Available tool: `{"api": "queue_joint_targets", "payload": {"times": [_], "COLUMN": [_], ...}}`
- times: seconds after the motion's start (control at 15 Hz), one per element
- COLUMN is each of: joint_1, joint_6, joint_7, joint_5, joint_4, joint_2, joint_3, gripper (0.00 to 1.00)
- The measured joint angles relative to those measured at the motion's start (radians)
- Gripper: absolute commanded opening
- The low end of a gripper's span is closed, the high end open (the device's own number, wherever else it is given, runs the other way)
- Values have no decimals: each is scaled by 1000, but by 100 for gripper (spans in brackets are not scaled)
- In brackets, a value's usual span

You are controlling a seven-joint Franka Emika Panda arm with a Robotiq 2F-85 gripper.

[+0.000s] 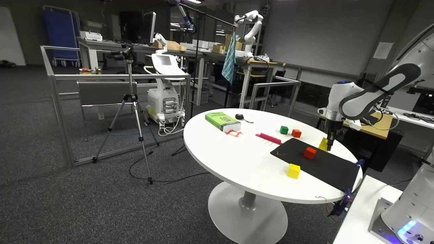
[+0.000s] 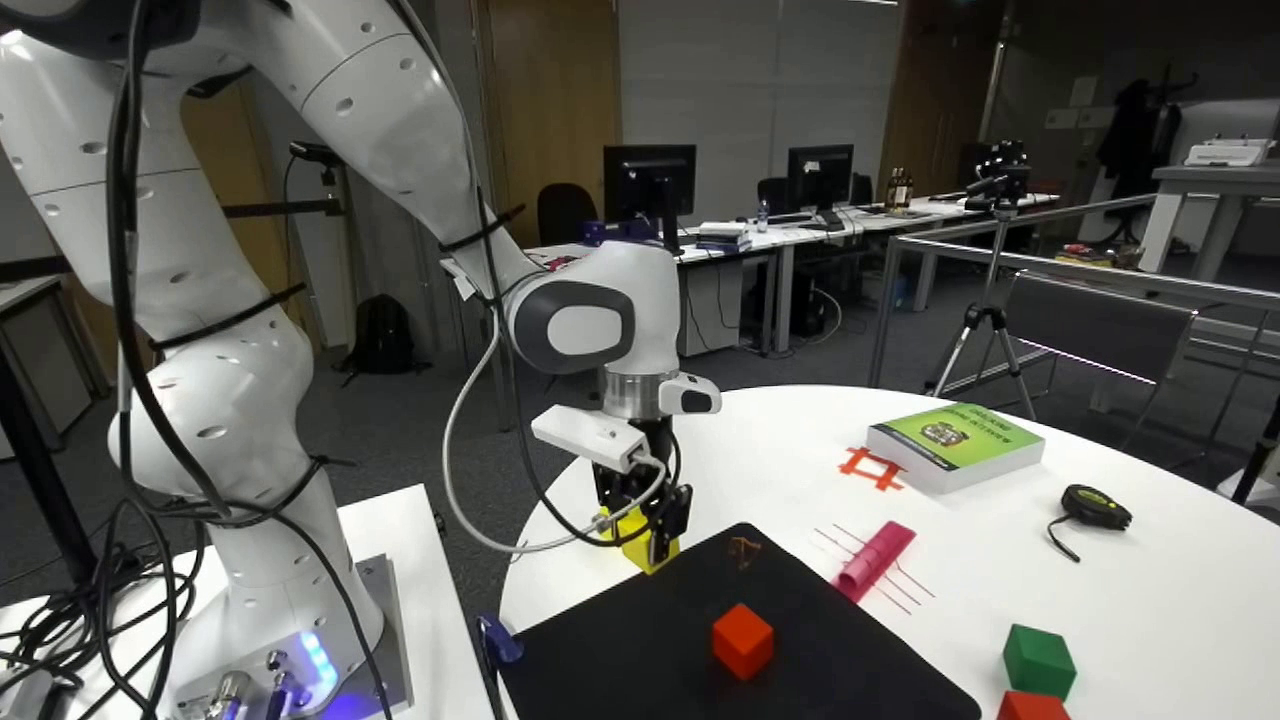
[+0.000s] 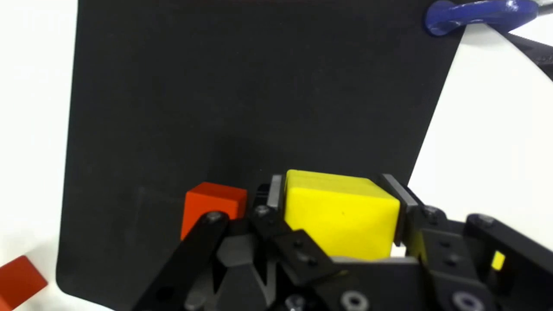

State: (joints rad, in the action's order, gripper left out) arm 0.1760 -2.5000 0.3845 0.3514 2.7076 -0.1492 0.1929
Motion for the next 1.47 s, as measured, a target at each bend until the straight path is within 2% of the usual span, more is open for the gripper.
{"api": "queue_joint_targets", "payload": {"times": [0.33, 0.73, 0.8, 1.27, 1.33, 1.47], "joint_1": [1, 10, 11, 26, 26, 26], "joint_6": [60, 57, 57, 57, 57, 57], "joint_7": [2, 2, 4, 26, 26, 26], "joint_5": [23, 21, 15, -7, -7, -7], "joint_4": [-103, -163, -173, -215, -215, -215], "joint_2": [36, 178, 202, 264, 264, 265], "joint_3": [0, 7, 13, 23, 23, 23], "gripper": [32, 32, 57, 57, 32, 32]}}
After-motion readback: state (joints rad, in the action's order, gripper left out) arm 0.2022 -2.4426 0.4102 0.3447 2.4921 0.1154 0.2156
